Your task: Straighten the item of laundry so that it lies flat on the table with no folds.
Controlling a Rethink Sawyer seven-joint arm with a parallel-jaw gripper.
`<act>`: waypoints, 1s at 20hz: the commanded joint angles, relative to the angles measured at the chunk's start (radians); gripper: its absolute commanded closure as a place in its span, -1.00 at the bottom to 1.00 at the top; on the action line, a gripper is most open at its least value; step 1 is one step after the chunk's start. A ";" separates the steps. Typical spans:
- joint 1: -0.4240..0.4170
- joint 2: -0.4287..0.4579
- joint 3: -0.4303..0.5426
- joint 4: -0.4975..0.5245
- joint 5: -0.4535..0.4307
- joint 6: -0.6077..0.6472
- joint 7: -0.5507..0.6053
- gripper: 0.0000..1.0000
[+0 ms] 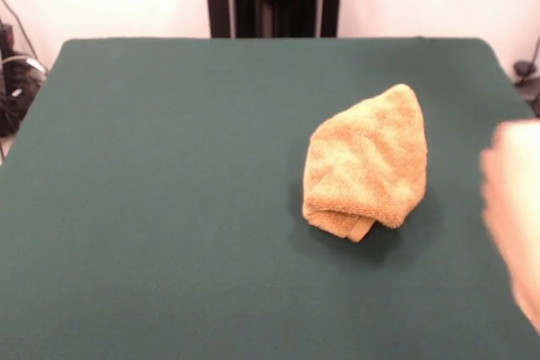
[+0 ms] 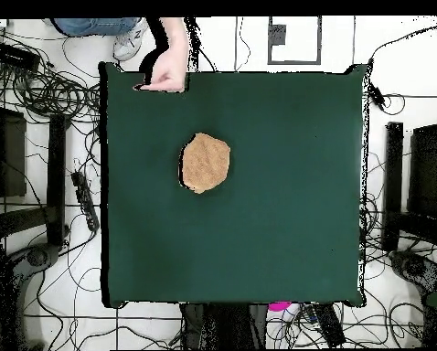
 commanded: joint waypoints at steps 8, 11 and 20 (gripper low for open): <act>0.055 0.098 0.022 -0.002 0.008 0.018 0.367 -1.00; 0.052 0.175 -0.010 -0.158 0.029 0.103 0.402 -1.00; 0.090 0.262 -0.070 -0.316 0.061 0.137 0.520 -1.00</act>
